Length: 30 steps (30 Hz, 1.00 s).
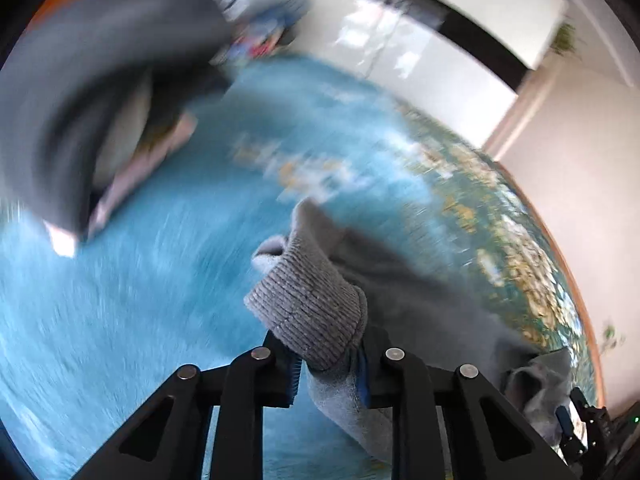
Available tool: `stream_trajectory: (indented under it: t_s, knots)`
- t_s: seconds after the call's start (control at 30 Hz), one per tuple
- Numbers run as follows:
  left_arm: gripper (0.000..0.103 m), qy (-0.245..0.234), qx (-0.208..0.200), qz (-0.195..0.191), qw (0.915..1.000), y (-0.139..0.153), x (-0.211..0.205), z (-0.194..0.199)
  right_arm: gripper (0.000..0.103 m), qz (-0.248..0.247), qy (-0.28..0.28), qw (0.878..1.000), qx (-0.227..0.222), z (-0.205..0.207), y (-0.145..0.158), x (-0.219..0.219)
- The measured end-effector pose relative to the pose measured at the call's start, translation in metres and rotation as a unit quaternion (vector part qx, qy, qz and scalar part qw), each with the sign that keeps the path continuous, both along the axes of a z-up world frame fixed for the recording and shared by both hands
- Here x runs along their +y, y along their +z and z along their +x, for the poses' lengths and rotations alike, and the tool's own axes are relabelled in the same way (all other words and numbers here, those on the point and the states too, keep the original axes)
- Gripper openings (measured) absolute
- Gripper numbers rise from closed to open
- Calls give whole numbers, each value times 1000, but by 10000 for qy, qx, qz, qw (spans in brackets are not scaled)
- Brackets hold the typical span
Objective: Fold clothes
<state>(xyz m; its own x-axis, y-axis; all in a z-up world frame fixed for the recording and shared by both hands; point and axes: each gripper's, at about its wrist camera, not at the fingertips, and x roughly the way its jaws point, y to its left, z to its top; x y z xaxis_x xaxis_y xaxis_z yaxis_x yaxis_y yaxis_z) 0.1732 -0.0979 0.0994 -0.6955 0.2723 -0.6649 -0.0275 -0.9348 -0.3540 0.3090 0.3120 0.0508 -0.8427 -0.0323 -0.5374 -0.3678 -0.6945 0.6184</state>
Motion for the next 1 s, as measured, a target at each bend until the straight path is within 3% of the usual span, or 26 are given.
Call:
stream_trajectory:
  t_s: [0.17,0.3,0.43,0.57,0.73,0.77,0.87,1.0]
  knots:
    - [22,-920,915,-252,9912,70,84,1,57,-17,75,10000,46,0,3,1]
    - [22,-1887,1134,-383,9747,94,175,11,57,-43,-48,10000,70,6,5,6]
    - [22,-2868,1197,-787,9472,80,272,34,58,-33,-437,9990,28,20,6,21]
    - [23,-3480,696,-1140,9279,32,341,48,58,-196,-755,9969,-30,32,-2,42]
    - [28,-3602,119,-956,9279,-2,353,55,55,-332,-821,9957,-259,38,-14,57]
    - [34,-3675,86,-902,9256,-1,353,54,55,-330,-804,9959,-269,38,-14,58]
    - [78,-3989,-81,-475,9157,7,342,52,56,-301,-829,9958,-226,38,-14,59]
    - [78,-4104,-121,67,9118,27,315,51,56,-274,-928,9951,-179,42,-13,60]
